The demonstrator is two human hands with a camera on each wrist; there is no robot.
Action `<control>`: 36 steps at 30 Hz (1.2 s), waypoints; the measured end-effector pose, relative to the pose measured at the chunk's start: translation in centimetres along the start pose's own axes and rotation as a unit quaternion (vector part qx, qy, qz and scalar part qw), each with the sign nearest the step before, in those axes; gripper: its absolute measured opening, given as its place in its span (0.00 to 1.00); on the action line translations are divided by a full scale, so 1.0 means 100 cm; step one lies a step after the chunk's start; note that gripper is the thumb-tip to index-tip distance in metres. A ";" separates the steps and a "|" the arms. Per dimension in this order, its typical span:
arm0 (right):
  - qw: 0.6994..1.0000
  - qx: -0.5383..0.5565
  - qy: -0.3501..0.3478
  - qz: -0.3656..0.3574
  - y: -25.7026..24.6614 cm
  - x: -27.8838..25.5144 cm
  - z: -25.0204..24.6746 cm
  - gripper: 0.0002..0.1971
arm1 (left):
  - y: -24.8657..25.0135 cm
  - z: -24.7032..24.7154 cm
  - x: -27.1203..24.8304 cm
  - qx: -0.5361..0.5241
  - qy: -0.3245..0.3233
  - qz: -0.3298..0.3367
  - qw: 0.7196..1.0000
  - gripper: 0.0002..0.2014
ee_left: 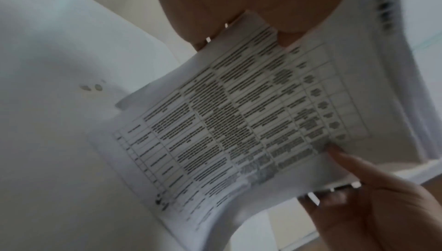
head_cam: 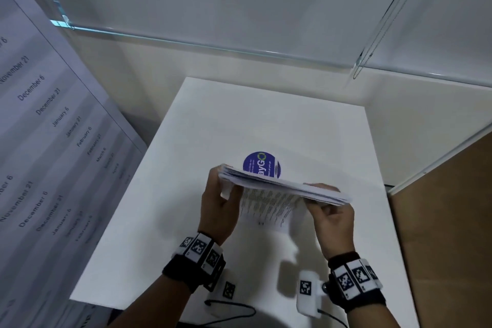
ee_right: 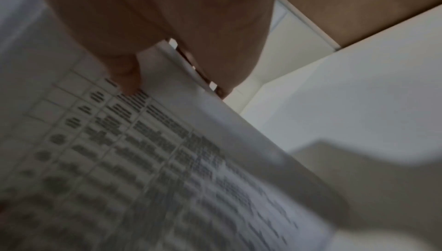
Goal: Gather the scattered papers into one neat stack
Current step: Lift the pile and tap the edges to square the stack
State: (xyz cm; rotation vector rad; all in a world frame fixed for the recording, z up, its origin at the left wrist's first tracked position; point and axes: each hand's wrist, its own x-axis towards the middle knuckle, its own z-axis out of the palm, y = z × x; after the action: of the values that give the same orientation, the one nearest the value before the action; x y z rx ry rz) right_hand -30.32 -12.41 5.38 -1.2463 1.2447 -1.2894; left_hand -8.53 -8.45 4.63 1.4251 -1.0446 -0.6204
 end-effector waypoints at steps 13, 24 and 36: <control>0.994 -0.011 0.079 -0.071 -0.012 -0.017 0.034 0.11 | 0.023 0.023 -0.007 0.011 0.087 0.005 0.996 0.14; 0.989 0.047 0.120 -0.068 -0.019 -0.005 0.024 0.27 | 0.033 0.011 0.015 -0.084 0.067 0.012 0.994 0.35; 0.981 0.041 0.181 -0.050 -0.026 0.006 0.042 0.07 | 0.036 0.024 0.027 -0.081 0.121 -0.083 0.986 0.09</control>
State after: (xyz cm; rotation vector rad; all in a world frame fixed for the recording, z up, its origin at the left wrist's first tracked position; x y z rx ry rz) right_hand -26.09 -13.15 7.87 -1.0565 1.3771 -1.6779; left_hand -10.21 -11.62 8.32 1.4123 -0.6753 -0.6197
